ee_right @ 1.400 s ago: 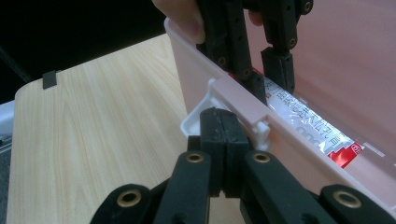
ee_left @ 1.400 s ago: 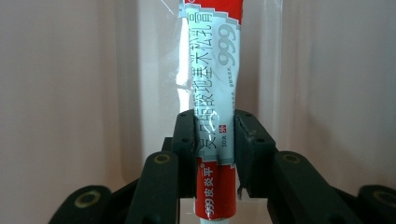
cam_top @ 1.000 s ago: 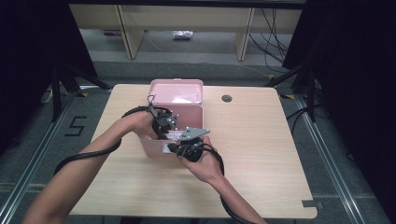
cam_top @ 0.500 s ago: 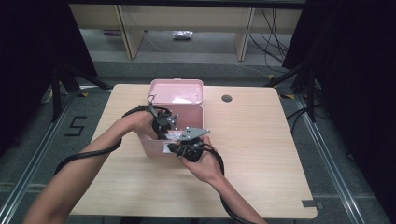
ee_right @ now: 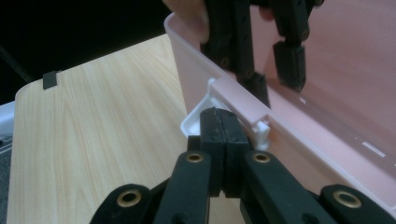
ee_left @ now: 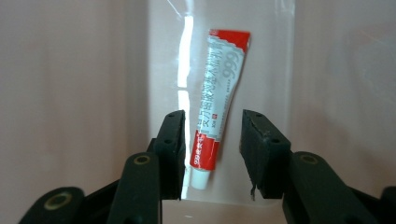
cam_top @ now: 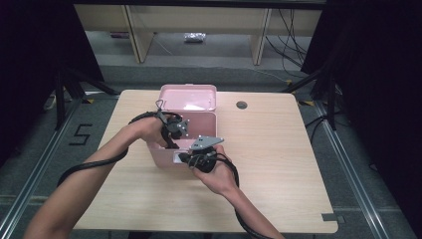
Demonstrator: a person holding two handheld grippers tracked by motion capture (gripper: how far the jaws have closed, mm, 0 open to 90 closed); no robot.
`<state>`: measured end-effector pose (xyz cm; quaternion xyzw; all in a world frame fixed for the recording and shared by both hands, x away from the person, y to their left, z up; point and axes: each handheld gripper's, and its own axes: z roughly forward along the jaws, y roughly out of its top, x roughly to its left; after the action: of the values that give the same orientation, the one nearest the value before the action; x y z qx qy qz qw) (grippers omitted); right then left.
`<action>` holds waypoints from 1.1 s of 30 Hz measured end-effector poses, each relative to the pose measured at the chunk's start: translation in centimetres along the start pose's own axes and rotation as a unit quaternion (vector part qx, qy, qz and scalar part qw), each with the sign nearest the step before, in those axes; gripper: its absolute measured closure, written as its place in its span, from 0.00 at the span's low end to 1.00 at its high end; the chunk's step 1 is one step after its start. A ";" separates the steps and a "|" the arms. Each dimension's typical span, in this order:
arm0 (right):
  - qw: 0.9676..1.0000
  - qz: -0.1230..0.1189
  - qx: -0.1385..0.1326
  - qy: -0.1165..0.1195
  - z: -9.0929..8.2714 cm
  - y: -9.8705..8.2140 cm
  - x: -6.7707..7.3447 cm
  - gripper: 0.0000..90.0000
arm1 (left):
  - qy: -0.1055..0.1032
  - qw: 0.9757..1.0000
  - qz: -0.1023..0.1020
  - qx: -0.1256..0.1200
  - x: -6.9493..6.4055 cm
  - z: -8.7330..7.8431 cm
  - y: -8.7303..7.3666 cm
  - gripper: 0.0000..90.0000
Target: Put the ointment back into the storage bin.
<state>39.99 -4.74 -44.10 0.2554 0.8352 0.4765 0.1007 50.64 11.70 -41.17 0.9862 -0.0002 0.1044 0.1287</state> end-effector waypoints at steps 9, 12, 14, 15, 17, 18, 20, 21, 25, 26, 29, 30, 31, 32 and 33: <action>1.000 0.000 -0.001 0.000 0.0 0.0 0.0 1.00 | 0.046 0.996 -0.033 -0.069 0.3 -3.2 -0.7 0.70; 1.000 0.000 -0.001 0.000 0.0 0.0 0.0 1.00 | 0.061 0.993 -0.046 -0.093 0.3 -4.1 -1.0 0.70; 1.000 0.000 -0.001 -0.001 0.0 0.0 0.0 1.00 | 0.068 0.988 -0.072 -0.121 0.0 -4.4 -1.1 0.71; 1.000 -0.001 -0.001 -0.001 0.0 0.0 0.0 1.00 | 0.074 0.988 -0.066 -0.121 0.0 -4.7 -1.3 0.71; 1.000 0.000 0.000 0.001 0.0 0.0 0.0 1.00 | 0.084 0.985 -0.071 -0.131 -0.2 -5.1 -1.6 0.71; 1.000 0.000 0.000 0.000 0.0 0.0 0.0 1.00 | 0.087 0.984 -0.076 -0.138 -0.2 -5.2 -1.8 0.71; 1.000 0.000 0.000 0.000 0.0 0.0 0.0 1.00 | 0.099 0.979 -0.089 -0.156 -0.4 -5.4 -2.1 0.71; 1.000 -0.001 0.000 -0.001 0.0 0.0 0.0 1.00 | 0.106 0.975 -0.096 -0.168 -0.4 -5.6 -2.3 0.71; 1.000 0.000 0.001 -0.002 0.0 0.0 0.1 1.00 | 0.119 0.966 -0.122 -0.192 -0.4 -5.8 -3.1 0.68; 1.000 0.000 0.001 -0.003 0.0 0.0 0.1 1.00 | 0.124 0.966 -0.123 -0.190 -0.4 -5.9 -3.3 0.68; 1.000 0.000 0.001 -0.003 0.0 0.0 0.1 1.00 | 0.125 0.961 -0.142 -0.204 -0.5 -5.8 -3.9 0.67; 1.000 0.000 0.002 -0.003 0.0 0.0 0.1 1.00 | 0.126 0.959 -0.145 -0.207 -0.5 -5.8 -4.1 0.67; 1.000 0.000 0.001 -0.003 0.0 0.0 0.1 1.00 | 0.129 0.957 -0.152 -0.212 -0.5 -5.9 -4.3 0.67; 1.000 0.000 0.002 -0.002 0.0 0.0 0.0 1.00 | 0.131 0.955 -0.156 -0.215 -0.5 -5.9 -4.4 0.67; 1.000 0.001 0.002 -0.002 0.0 0.1 0.0 1.00 | 0.134 0.954 -0.159 -0.217 -0.5 -5.9 -4.6 0.67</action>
<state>39.97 -4.69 -44.06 0.2573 0.8357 0.4744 0.1018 49.09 17.61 -36.86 0.8988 0.1508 0.2109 0.3534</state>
